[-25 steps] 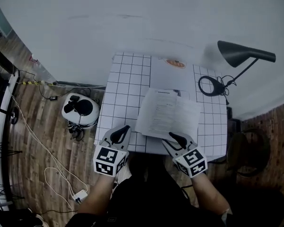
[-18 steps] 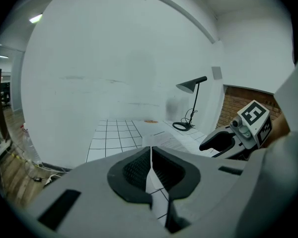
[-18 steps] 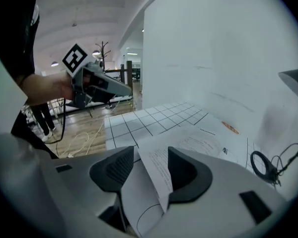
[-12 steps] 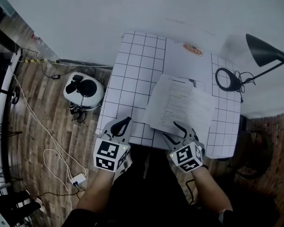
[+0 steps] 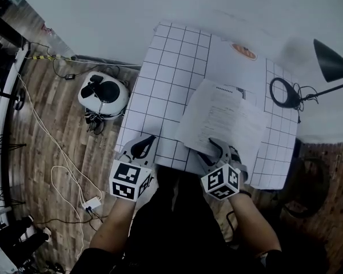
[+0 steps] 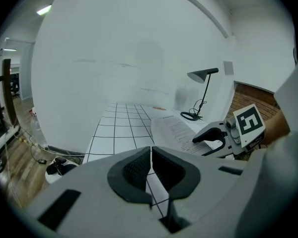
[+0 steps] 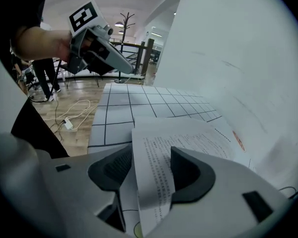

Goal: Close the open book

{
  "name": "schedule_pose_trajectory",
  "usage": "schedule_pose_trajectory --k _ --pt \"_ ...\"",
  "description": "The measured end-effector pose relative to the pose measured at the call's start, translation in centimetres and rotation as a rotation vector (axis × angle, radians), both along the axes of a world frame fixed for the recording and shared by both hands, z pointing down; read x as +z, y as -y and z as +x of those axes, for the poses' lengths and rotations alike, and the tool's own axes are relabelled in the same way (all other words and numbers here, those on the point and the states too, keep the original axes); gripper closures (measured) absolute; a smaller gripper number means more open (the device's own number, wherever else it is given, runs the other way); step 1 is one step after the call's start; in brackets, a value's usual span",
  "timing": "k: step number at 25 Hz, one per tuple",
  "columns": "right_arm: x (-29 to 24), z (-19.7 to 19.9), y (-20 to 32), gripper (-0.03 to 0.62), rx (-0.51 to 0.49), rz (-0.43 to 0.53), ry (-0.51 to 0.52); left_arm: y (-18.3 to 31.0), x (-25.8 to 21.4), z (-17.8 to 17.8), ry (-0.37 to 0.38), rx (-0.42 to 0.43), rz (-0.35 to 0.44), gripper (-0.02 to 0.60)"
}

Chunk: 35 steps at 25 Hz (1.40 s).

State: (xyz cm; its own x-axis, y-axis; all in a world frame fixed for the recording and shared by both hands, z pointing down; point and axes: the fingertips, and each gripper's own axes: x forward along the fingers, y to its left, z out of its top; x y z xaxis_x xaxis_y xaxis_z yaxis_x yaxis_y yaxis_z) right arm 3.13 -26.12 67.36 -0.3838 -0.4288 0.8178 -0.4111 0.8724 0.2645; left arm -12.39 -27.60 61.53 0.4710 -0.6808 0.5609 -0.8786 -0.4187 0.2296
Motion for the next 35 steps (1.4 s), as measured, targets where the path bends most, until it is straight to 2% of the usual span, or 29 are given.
schedule_pose_trajectory --k 3,6,8,11,14,19,30,35 --pt "0.3 0.1 0.2 0.365 -0.004 -0.003 -0.002 0.2 -0.4 0.1 0.0 0.001 0.003 0.565" --pt "0.1 0.0 -0.1 0.381 -0.001 -0.047 0.043 0.4 -0.9 0.5 -0.008 0.008 0.008 0.565" --pt "-0.1 -0.2 -0.3 0.428 0.012 -0.096 0.091 0.4 -1.0 0.9 -0.008 0.016 0.008 0.565" --pt "-0.3 -0.3 -0.4 0.455 0.028 -0.129 0.138 0.4 -0.9 1.1 -0.013 0.023 0.002 0.565" --pt "-0.5 -0.4 -0.7 0.537 0.038 -0.155 0.176 0.2 -0.8 1.3 -0.022 0.027 -0.004 0.565" --pt "-1.2 -0.3 -0.6 0.572 0.062 -0.164 0.205 0.3 -0.9 1.2 -0.033 0.03 -0.005 0.565" --pt "-4.7 1.9 -0.1 0.585 0.156 -0.053 0.207 0.2 -2.3 2.1 -0.049 0.052 0.015 0.565" --pt "-7.9 4.6 -0.5 0.586 0.29 -0.001 0.291 -0.1 -3.3 3.0 -0.048 0.077 0.026 0.565"
